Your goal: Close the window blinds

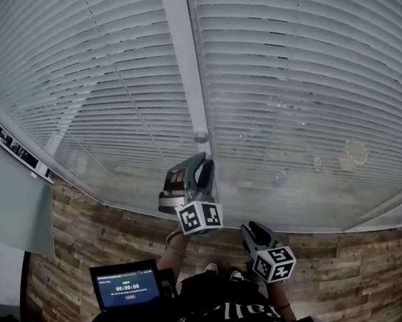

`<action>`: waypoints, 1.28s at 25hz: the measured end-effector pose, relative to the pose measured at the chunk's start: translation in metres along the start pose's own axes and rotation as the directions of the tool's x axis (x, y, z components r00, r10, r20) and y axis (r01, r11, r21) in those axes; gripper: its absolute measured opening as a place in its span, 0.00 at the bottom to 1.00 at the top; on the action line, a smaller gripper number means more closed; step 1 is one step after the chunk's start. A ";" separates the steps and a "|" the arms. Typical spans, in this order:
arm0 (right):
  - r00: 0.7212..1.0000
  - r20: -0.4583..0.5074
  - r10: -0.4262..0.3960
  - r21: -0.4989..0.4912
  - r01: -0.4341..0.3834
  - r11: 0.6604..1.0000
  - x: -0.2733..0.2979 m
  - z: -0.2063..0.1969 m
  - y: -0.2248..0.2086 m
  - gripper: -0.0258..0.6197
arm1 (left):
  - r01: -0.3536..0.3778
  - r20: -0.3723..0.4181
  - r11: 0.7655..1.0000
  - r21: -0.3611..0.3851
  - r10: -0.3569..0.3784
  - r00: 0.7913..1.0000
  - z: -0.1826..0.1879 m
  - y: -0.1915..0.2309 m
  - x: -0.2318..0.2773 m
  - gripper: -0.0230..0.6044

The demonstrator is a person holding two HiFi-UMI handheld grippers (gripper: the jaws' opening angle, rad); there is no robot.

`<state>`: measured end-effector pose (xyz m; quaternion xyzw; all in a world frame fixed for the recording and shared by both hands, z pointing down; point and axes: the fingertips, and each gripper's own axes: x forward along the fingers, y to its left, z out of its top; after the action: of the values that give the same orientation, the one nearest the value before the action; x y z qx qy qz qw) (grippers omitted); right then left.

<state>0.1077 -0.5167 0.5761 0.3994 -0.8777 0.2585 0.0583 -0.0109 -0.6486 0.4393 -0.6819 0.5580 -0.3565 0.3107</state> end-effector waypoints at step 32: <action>0.996 -0.065 0.065 0.054 -0.062 0.997 -0.044 -0.050 0.000 0.24 | 0.274 0.251 0.118 -0.954 -0.179 0.951 -0.029 -0.087 -0.091 0.14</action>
<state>0.1325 -0.4625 0.6055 0.3638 -0.8805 0.2960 0.0690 0.0010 -0.5443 0.5146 -0.8079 0.5323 0.0724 -0.2422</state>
